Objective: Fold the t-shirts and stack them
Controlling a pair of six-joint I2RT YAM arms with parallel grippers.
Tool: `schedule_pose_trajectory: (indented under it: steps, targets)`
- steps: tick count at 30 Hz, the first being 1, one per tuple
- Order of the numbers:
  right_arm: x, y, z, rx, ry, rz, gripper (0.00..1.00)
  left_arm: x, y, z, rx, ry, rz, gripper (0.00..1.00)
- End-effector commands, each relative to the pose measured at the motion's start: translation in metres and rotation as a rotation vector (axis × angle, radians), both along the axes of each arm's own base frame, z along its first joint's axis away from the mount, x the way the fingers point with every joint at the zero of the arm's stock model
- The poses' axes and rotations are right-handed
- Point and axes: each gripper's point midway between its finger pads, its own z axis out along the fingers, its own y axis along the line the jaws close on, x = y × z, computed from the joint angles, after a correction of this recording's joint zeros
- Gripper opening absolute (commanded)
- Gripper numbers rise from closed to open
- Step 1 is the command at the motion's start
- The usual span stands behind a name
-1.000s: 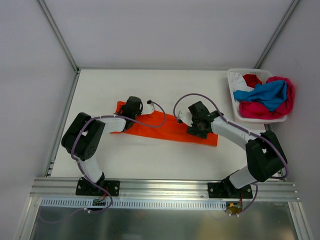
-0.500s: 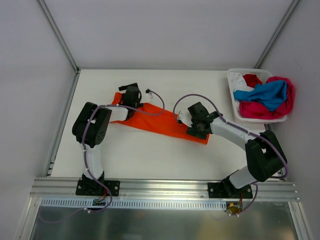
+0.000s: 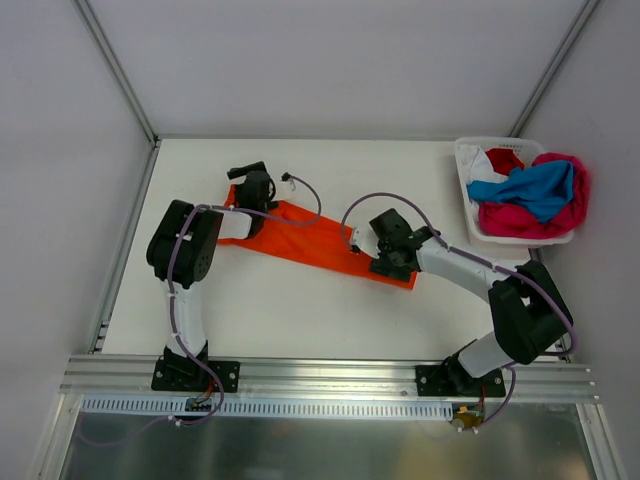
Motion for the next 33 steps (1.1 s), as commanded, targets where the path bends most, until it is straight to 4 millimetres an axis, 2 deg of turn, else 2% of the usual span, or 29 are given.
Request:
schedule_pose_trajectory:
  steps: [1,4,11,14,17,18,19,20,21,22,23,24,25,27,30,33]
  targets:
    - [0.001,-0.001,-0.005,-0.039,-0.013,0.012,0.73,-0.013,0.013,0.033,-0.048,-0.054,0.042,0.99]
    - [0.012,-0.006,-0.008,-0.096,-0.063,0.028,0.73,-0.035,0.018,0.031,-0.067,-0.010,0.055,0.99]
    - [0.056,-0.030,-0.016,-0.279,-0.187,0.011,0.73,-0.085,0.033,0.026,-0.120,0.072,0.099,0.99]
    - [0.067,-0.040,-0.018,-0.292,-0.185,0.001,0.73,-0.108,0.038,0.021,-0.154,0.117,0.122,0.99]
    - [0.064,-0.052,-0.018,-0.300,-0.137,0.016,0.75,-0.134,0.042,0.018,-0.187,0.175,0.143,0.99]
    - [0.064,-0.055,-0.012,-0.293,-0.138,0.018,0.75,-0.140,0.043,0.018,-0.190,0.186,0.144,0.99]
    - [0.063,-0.059,-0.011,-0.298,-0.127,0.023,0.76,-0.149,0.045,0.023,-0.201,0.182,0.143,0.99]
    - [0.061,-0.069,-0.010,-0.309,-0.108,0.016,0.76,-0.159,0.046,0.022,-0.205,0.210,0.147,0.99]
    - [0.062,-0.074,-0.007,-0.332,-0.104,0.040,0.76,-0.165,0.045,0.021,-0.221,0.225,0.134,0.99]
    - [0.065,-0.080,-0.003,-0.343,-0.107,0.041,0.76,-0.172,0.045,0.029,-0.241,0.212,0.130,0.99]
    - [0.070,-0.092,0.000,-0.359,-0.114,0.016,0.77,-0.177,0.044,0.032,-0.266,0.210,0.132,0.99]
    - [0.074,-0.096,0.004,-0.379,-0.118,0.026,0.76,-0.187,0.045,0.029,-0.268,0.242,0.136,0.99]
    - [0.078,-0.101,0.005,-0.386,-0.124,0.022,0.77,-0.193,0.042,0.036,-0.299,0.231,0.118,0.99]
    - [0.086,-0.106,0.008,-0.392,-0.147,0.011,0.77,-0.206,0.036,0.034,-0.341,0.258,0.101,0.99]
    - [0.094,-0.103,0.008,-0.380,-0.153,0.005,0.76,-0.222,0.018,0.029,-0.391,0.287,0.021,0.99]
    - [0.099,-0.098,0.010,-0.363,-0.163,-0.005,0.76,-0.241,0.002,0.007,-0.367,0.377,-0.044,0.99]
